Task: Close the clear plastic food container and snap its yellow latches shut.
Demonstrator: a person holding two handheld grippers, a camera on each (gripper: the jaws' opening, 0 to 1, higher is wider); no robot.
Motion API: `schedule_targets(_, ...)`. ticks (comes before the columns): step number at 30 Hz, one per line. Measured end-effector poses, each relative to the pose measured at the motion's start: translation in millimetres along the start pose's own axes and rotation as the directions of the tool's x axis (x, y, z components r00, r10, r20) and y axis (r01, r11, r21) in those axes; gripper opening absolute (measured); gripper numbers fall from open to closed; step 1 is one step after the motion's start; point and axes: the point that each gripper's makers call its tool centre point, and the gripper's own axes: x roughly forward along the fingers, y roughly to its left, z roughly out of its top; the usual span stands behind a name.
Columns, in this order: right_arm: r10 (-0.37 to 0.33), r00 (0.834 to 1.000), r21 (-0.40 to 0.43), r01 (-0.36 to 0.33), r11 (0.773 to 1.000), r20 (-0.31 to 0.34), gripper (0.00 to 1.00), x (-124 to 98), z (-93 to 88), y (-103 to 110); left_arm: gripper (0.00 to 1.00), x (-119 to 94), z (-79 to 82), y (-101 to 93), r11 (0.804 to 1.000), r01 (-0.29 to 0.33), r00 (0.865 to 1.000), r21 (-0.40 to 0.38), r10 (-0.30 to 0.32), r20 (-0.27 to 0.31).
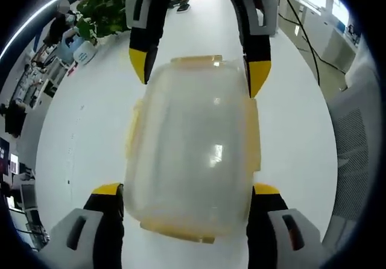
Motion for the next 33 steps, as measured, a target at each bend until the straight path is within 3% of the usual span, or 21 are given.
schedule_targets(5, 0.002, 1.000, -0.003, -0.002, 1.000, -0.003, 0.75, 1.6, 0.5, 0.9, 0.86, 2.1, -3.4, -1.3, 0.999, -0.009, 1.000, 0.031, 0.010, -0.021)
schedule_targets(33, 0.001, 1.000, 0.010, -0.001, 1.000, 0.006, 0.73, 2.5, 3.8, 6.1, 0.85, -0.3, -6.9, -4.8, 0.999, -0.019, 1.000, 0.027, 0.020, -0.024)
